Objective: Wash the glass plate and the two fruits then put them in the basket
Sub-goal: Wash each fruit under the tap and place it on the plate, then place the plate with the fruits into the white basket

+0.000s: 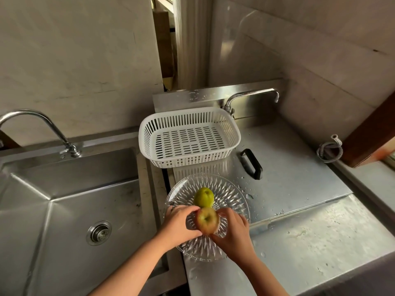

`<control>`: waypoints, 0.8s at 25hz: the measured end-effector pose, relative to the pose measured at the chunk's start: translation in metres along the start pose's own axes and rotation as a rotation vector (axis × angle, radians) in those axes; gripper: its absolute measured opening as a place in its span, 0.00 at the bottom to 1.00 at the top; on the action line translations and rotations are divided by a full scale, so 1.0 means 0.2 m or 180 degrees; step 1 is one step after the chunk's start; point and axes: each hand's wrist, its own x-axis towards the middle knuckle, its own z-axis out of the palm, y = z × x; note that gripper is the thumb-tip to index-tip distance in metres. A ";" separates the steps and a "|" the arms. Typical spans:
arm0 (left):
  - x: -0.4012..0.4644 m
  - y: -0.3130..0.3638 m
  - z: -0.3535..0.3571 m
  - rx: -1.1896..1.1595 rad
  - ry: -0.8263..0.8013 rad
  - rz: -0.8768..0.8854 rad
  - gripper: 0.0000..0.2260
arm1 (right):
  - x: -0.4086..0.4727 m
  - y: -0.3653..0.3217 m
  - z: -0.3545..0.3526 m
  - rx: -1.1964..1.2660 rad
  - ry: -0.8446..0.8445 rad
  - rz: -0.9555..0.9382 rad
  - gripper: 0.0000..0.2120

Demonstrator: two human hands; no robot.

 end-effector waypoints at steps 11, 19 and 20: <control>-0.06 -0.13 -0.17 -0.1059 0.0602 -0.0625 0.26 | 0.08 0.20 -0.25 0.0205 0.0336 0.0893 0.29; -0.08 -0.11 -0.14 -0.3142 0.0160 -0.2120 0.28 | 0.08 0.22 -0.23 0.1598 -0.0224 0.1963 0.21; -0.08 -0.12 -0.15 -0.3233 0.0145 -0.2108 0.29 | 0.08 0.22 -0.24 0.1788 -0.0265 0.2035 0.22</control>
